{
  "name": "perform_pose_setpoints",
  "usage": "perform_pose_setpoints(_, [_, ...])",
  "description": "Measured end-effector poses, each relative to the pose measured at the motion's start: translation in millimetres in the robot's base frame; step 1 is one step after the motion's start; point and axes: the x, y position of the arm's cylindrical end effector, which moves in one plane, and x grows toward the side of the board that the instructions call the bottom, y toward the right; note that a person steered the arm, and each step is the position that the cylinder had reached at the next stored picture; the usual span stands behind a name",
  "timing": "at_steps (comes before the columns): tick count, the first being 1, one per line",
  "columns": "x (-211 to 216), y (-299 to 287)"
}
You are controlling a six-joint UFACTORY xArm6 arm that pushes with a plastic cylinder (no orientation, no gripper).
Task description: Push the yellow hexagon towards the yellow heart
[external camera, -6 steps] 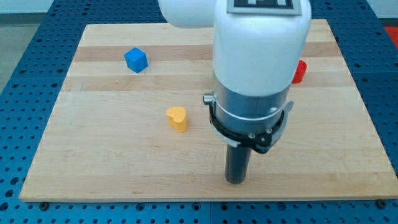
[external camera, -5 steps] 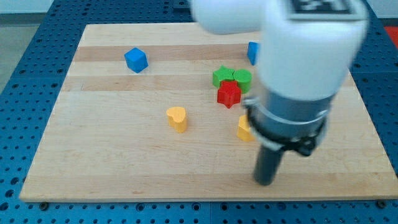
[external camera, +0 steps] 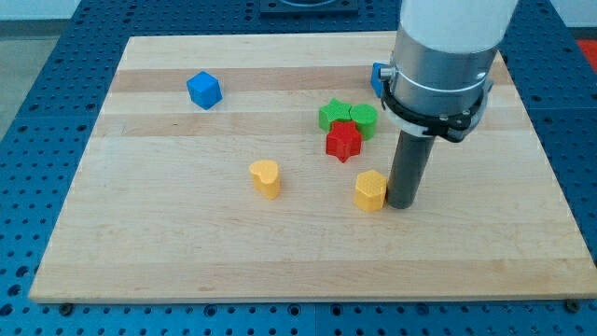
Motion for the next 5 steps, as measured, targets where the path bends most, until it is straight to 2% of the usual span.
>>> perform_pose_setpoints(4, [5.0,-2.2])
perform_pose_setpoints(5, [-0.7,-33.4])
